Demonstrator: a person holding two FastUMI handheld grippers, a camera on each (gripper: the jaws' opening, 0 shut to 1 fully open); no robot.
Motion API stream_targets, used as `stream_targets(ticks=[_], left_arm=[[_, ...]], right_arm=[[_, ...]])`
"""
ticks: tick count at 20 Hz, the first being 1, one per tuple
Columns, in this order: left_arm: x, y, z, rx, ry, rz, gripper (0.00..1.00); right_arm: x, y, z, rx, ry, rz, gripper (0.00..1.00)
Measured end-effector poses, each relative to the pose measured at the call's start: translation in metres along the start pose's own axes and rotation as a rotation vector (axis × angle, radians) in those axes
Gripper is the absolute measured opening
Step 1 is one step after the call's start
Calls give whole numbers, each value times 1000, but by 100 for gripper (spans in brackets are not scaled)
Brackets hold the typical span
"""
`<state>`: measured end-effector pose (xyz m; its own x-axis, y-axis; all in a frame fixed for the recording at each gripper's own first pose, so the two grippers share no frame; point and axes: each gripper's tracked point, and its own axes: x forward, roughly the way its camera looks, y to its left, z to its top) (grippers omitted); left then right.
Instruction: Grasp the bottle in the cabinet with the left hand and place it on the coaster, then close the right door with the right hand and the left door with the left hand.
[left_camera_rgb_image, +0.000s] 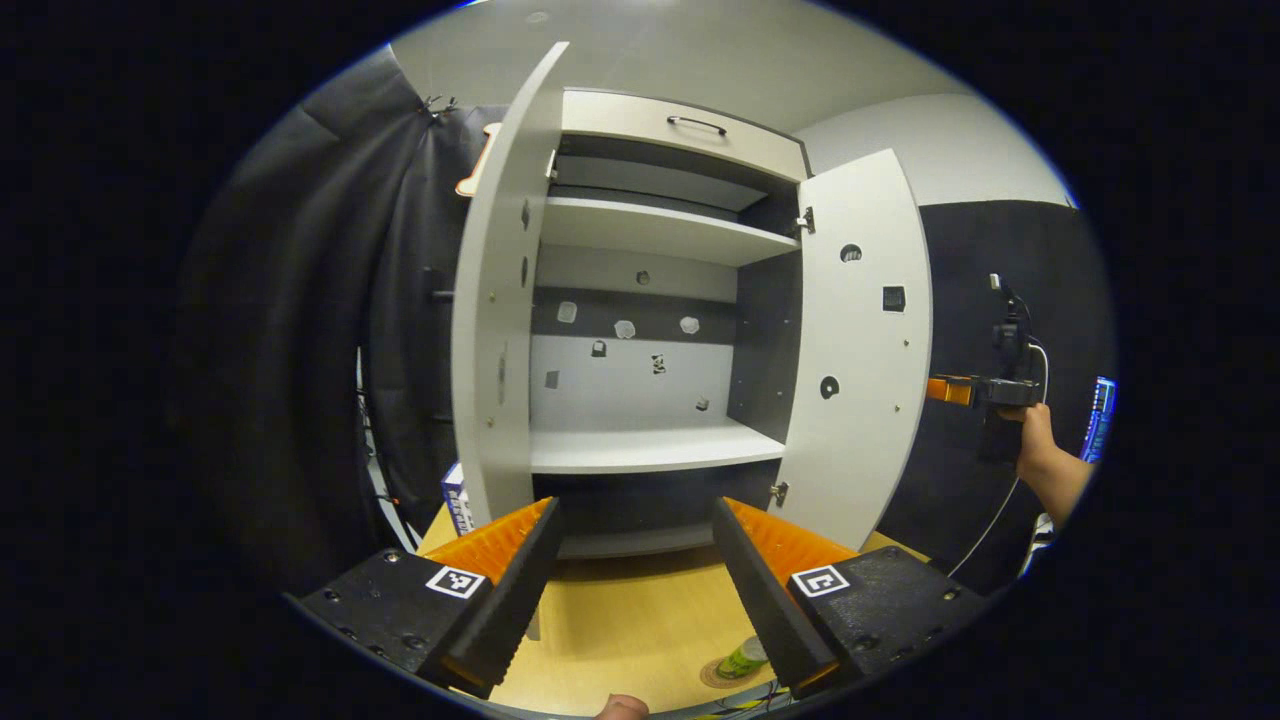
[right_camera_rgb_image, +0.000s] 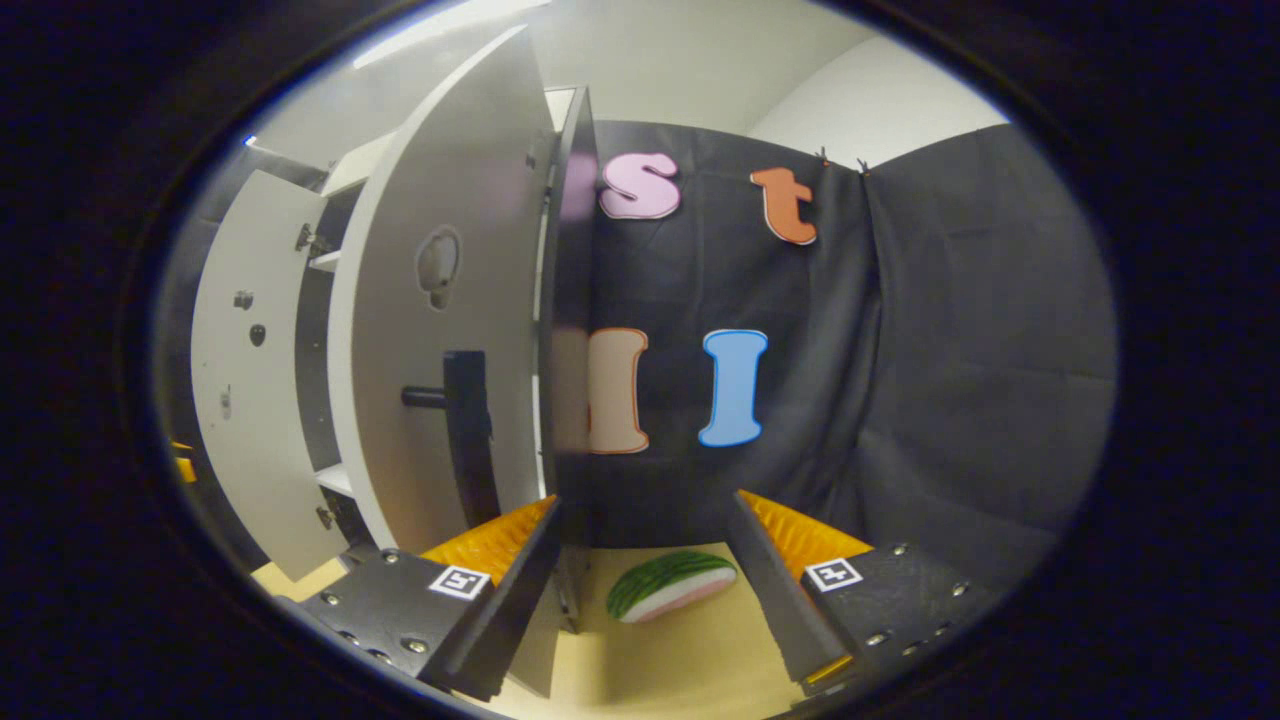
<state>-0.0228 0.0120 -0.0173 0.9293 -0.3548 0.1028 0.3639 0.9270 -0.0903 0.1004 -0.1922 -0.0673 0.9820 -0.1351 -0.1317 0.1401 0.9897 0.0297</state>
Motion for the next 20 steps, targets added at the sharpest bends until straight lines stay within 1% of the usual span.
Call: stream_targets(ticks=[1, 3, 4, 5, 6, 8, 9, 10, 12, 15, 16, 17, 19, 20], left_arm=[[-6, 7, 6, 14, -7, 17, 95], [-14, 22, 17, 40, -20, 53, 95], [-16, 29, 21, 45, -25, 66, 95], [-18, 34, 26, 45, -33, 76, 95], [-19, 38, 31, 41, -48, 83, 96], [-22, 47, 35, 45, -54, 96, 95], [-22, 51, 38, 49, -53, 99, 95], [-23, 53, 42, 51, -58, 100, 95], [-25, 57, 49, 54, -69, 102, 96], [-27, 65, 56, 38, -84, 122, 95], [-32, 66, 58, 29, -92, 129, 96], [-34, 68, 61, 20, -97, 132, 95], [-33, 74, 61, 8, -97, 141, 95], [-33, 77, 59, 7, -95, 151, 95]], right_arm=[[0, -1, 3, -20, -18, -17, 93], [-2, -4, 6, -65, -21, -62, 87], [-3, -4, 8, -84, -19, -81, 90], [-4, -3, 9, -101, -19, -98, 87], [-5, -1, 11, -119, -21, -109, 90], [-9, 5, 13, -151, -27, -113, 90], [-10, 12, 12, -150, -22, -100, 87], [-11, 20, 11, -140, -11, -74, 90], [-14, 39, 9, -123, -6, -30, 90], [-16, 56, 8, -126, -13, -26, 90], [-18, 65, 8, -128, -13, -5, 87], [-19, 76, 6, -124, -12, 22, 90], [-21, 96, 4, -112, -6, 77, 90], [-20, 104, 4, -105, -9, 93, 87]])
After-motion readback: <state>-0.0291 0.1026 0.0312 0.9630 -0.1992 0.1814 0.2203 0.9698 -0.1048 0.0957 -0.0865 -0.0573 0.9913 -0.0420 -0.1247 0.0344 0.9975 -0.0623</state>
